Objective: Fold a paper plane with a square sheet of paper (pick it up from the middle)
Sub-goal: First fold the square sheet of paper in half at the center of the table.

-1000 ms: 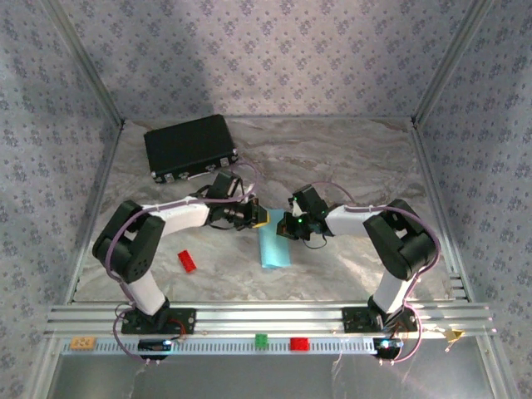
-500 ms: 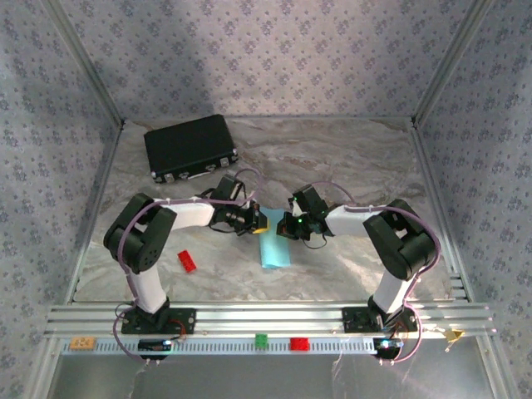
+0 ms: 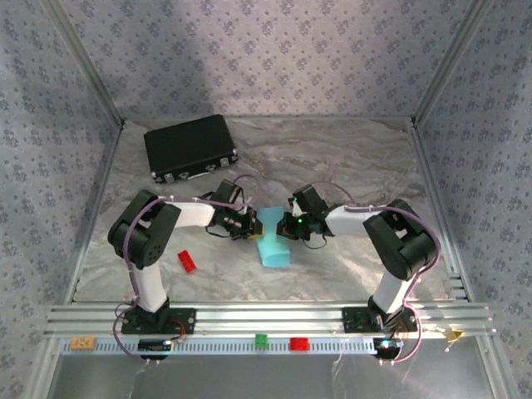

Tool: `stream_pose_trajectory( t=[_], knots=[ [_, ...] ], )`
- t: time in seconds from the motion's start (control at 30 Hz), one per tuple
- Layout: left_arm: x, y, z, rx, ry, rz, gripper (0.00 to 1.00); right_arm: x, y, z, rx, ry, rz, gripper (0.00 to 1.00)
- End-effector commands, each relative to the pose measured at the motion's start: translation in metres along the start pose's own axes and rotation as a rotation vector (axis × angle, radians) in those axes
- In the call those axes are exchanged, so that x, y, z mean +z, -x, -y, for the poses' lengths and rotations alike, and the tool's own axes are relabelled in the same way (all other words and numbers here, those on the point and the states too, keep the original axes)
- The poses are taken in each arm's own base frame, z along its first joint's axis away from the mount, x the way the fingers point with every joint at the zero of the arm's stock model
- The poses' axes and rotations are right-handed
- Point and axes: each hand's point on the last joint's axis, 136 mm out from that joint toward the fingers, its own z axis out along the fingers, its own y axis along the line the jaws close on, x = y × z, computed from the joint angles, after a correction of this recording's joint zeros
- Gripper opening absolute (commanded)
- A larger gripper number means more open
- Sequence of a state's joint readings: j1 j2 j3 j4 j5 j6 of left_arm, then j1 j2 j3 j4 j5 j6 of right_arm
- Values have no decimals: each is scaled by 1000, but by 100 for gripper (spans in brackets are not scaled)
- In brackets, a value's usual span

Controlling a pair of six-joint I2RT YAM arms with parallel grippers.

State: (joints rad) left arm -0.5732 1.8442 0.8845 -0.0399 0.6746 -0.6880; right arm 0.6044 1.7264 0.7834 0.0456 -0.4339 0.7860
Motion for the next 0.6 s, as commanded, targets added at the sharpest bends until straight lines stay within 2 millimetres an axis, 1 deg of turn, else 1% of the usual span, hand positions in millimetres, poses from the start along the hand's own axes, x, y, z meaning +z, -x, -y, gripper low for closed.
stream_pose_trajectory(
  t=[0.0,0.17,0.27,0.33,0.43,0.57],
  knots=[
    [3,-9,-25,-26,80,-17,0,7,-21,38,57,-124,-57,0],
    [-18,6,7,22,42,32,0,6,-22,38,56,-127,-57,0],
    [-23,15,22,48,9,42,0,6,-21,37,53,-123,-57,0],
    [-22,19,23,49,5,36,0,6,-21,36,53,-125,-59,0],
    [-14,21,19,32,-18,8,0,6,-21,36,51,-125,-60,0],
    [-7,25,10,21,-35,-1,0,6,-22,37,51,-129,-62,0]
  ],
)
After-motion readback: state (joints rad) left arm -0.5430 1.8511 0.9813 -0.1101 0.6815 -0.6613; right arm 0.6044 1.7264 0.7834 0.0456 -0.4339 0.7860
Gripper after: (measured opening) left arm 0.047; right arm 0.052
